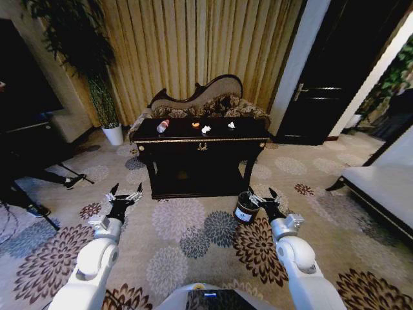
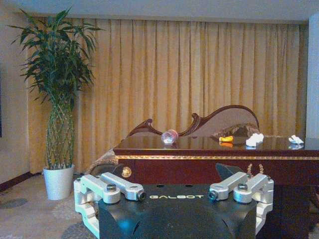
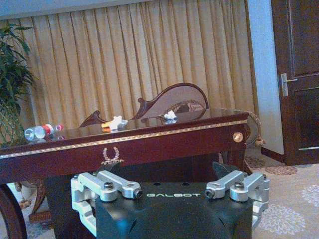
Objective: Move to the front of the table and place the trash on the table into the trash bin.
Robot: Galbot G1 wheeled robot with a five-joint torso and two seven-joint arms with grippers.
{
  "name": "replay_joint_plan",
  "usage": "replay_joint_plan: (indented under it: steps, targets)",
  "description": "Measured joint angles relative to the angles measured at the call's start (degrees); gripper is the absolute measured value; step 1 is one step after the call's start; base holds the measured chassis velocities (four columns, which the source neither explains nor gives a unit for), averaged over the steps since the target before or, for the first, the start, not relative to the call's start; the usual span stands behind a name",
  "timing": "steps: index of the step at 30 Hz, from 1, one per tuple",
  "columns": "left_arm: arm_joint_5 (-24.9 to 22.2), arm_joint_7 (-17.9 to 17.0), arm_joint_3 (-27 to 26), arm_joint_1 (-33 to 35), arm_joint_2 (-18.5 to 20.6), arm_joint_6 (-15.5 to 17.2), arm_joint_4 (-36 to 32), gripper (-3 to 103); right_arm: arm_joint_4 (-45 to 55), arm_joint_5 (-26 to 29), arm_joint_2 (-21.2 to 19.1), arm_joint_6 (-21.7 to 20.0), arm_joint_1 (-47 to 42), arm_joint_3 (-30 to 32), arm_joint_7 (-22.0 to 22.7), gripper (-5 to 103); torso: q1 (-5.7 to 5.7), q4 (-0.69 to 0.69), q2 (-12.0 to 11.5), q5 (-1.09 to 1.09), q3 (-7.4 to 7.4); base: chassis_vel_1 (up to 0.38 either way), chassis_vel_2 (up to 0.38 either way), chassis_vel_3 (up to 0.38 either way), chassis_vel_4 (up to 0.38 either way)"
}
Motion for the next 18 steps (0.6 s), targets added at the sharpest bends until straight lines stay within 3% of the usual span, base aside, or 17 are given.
replay_joint_plan:
  steps: [18]
  targets:
    - [0.24, 0.29, -0.03, 0.30, -0.33, -0.20, -0.05, 100, -0.16, -0.08, 0.04, 0.58, -0.21, 0.13, 0.00, 100, 0.02, 0.00, -0.01, 0.00, 0.00, -0.121, 0.122, 0.116, -0.121]
